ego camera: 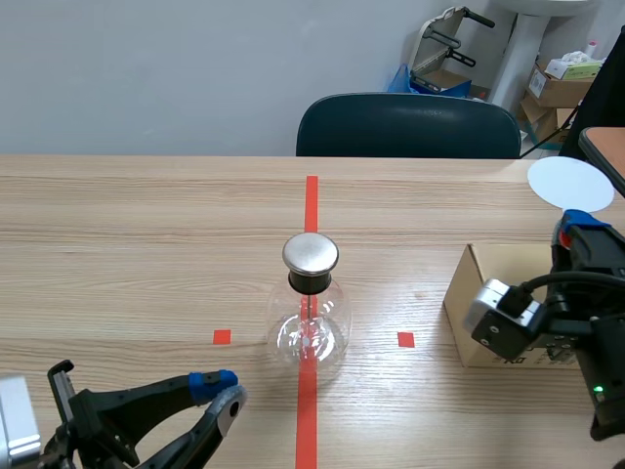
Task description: Do the electroscope experiment
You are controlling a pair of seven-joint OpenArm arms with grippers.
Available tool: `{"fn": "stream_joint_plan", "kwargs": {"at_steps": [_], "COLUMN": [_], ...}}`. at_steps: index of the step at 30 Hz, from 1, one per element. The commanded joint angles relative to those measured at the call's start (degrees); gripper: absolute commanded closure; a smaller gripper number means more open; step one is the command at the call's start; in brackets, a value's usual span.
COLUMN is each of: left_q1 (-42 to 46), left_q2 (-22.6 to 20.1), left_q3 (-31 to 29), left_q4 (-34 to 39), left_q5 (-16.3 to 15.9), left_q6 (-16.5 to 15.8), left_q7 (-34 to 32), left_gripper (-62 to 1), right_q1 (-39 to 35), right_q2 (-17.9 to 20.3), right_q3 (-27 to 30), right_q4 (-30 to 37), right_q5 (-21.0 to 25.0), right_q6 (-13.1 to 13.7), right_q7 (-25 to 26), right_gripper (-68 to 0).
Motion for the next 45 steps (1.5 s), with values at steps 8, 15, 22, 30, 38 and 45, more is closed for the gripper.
{"fn": "stream_joint_plan", "kwargs": {"at_steps": [8, 15, 22, 30, 38, 45], "left_q1": [-3.08, -5.49, -7.43, -11.58, -14.86, -16.65], "left_q2": [1.97, 2.27, 4.55, 5.18, 5.40, 8.02], "left_q3": [0.22, 0.22, 0.24, 3.67, 6.62, 6.71], "left_q4": [0.79, -0.50, -4.26, -5.92, -6.88, -12.55], "left_q5": [-0.22, -0.44, -0.66, -3.41, -6.21, -6.21], "left_q6": [-1.62, -1.86, -3.17, -3.08, -2.49, -2.54], "left_q7": [3.30, 3.96, 4.20, 5.38, 5.70, 6.21], "left_gripper": [-8.5, -5.8, -4.0, -3.4, -2.9, -2.9], "right_q1": [2.99, 4.44, 4.39, 4.39, 4.24, 4.22], "right_q2": [0.79, 0.79, 0.79, 0.79, 0.79, 0.79], "right_q3": [-6.56, -12.11, -15.41, -18.08, -19.50, -19.74], "right_q4": [0.96, 0.96, 0.94, 0.94, 0.92, 0.90], "right_q5": [-4.46, -6.29, -7.19, -7.19, -6.49, -5.46], "right_q6": [-2.08, 0.63, 2.60, 5.18, 5.20, 6.64], "right_q7": [-7.52, -12.28, -13.44, -14.05, -12.76, -12.76], "right_gripper": [-0.8, -0.8, -0.8, -0.8, -0.8, -0.8]}}
